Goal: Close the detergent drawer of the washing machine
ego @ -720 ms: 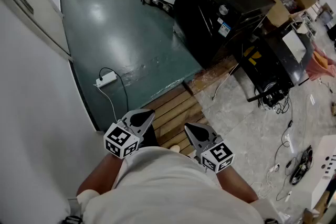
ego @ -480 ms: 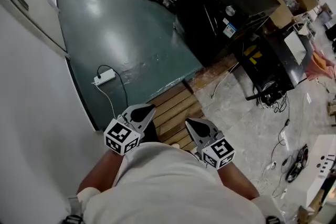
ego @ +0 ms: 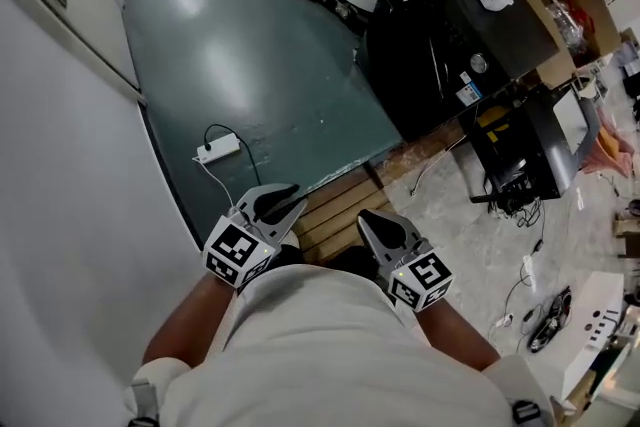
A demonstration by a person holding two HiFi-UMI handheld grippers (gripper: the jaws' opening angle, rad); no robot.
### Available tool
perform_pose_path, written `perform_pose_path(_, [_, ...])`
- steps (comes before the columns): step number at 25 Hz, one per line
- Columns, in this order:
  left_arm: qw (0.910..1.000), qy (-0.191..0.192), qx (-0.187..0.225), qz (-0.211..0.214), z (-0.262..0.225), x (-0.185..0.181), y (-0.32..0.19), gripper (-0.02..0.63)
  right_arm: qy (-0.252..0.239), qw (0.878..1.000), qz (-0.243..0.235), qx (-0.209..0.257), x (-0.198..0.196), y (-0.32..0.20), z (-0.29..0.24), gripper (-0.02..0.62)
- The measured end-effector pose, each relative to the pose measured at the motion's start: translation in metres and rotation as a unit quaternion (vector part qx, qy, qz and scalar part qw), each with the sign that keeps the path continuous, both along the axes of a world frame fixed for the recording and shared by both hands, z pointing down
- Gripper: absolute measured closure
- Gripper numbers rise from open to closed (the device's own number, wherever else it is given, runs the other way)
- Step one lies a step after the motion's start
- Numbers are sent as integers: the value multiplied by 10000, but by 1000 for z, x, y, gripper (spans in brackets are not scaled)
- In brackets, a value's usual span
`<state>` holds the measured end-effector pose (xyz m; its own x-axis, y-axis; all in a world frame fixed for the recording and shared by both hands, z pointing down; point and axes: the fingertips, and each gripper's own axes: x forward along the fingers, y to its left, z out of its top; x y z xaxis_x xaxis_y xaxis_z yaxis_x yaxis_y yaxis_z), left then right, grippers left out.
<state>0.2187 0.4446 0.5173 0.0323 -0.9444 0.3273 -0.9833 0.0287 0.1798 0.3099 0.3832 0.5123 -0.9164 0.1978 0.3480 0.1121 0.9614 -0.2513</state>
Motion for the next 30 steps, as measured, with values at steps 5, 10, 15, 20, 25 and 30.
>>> perform_pose_path(5, [9996, -159, 29, -242, -19, -57, -4, 486, 58, 9999, -94, 99, -39, 3, -19, 558])
perform_pose_path(10, [9991, -219, 44, -372, -23, -100, -42, 477, 158, 9999, 61, 22, -67, -35, -15, 535])
perform_pose_path(15, [9992, -294, -108, -239, -14, -157, -102, 468, 129, 9997, 181, -113, -123, -89, 1, 535])
perform_pose_path(20, [9989, -418, -117, -177, -21, -227, -193, 462, 124, 9986, 493, -152, -189, -183, -4, 535])
perform_pose_path(25, [9977, -630, -215, -112, -36, -280, -290, 456, 212, 9968, 766, -116, -230, -276, -39, 535])
perform_pose_path(30, [9966, -728, -380, 43, -53, -309, -359, 456, 200, 9926, 1175, -217, -245, -337, -78, 535])
